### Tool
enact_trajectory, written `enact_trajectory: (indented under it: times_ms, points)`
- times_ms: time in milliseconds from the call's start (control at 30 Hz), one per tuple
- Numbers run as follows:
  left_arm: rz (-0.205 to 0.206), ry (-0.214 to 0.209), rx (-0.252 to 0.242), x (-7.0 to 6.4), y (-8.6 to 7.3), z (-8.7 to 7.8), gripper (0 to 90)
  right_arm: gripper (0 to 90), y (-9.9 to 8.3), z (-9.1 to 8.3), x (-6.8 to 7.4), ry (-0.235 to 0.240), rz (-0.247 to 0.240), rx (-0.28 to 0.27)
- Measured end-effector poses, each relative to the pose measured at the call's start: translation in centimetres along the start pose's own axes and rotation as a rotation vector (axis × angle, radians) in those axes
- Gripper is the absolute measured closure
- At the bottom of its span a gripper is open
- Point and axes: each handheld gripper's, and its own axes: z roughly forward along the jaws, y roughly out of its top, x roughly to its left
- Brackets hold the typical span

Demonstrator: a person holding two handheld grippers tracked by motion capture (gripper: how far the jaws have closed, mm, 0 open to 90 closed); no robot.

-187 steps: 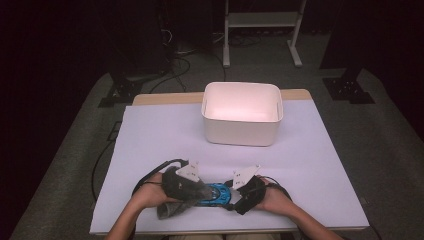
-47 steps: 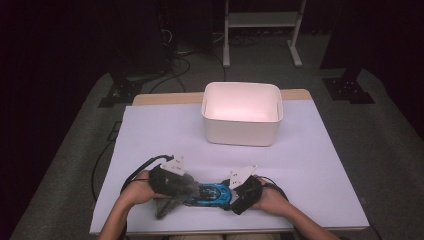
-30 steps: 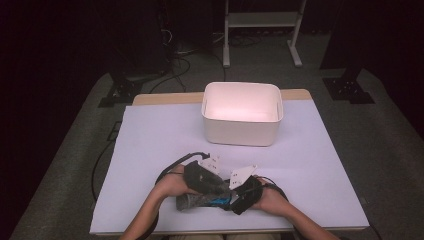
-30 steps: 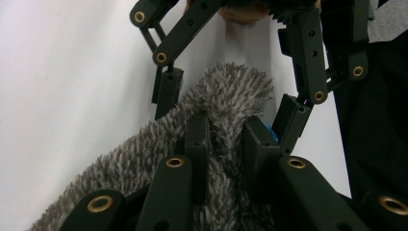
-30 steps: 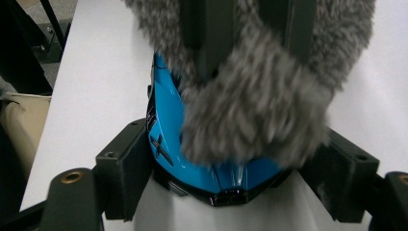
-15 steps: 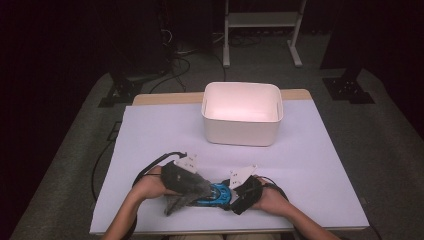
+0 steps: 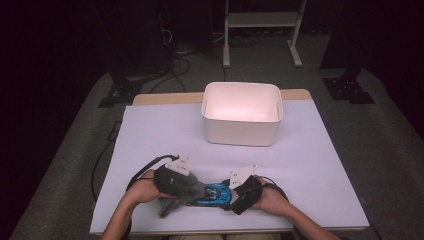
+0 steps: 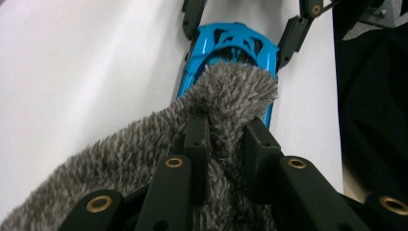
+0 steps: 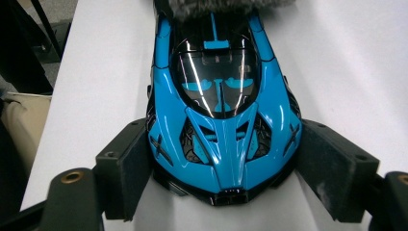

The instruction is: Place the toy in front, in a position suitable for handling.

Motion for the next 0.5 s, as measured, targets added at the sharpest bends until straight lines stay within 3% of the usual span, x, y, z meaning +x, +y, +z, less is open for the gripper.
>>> enact_trajectory:
  times_ms: [200, 267, 433, 500]
  points:
    - [0.036, -0.010, 0.012, -0.2, 1.5, 0.7, 74.7, 22.6, 0.0, 0.0, 0.0, 0.001, 0.000, 0.001]
    - [0.069, -0.027, 0.001, -0.5, 2.5, 1.4, 74.5, 22.5, 0.0, -0.2, 0.0, -0.004, -0.001, 0.008]
    - [0.093, -0.063, -0.016, -0.8, 3.8, 2.6, 74.4, 22.6, -0.3, -0.6, 0.0, -0.001, 0.008, 0.019]
    - [0.116, -0.061, 0.006, -0.9, 4.6, 2.9, 73.9, 22.5, -0.4, -0.9, 0.0, -0.003, 0.013, 0.030]
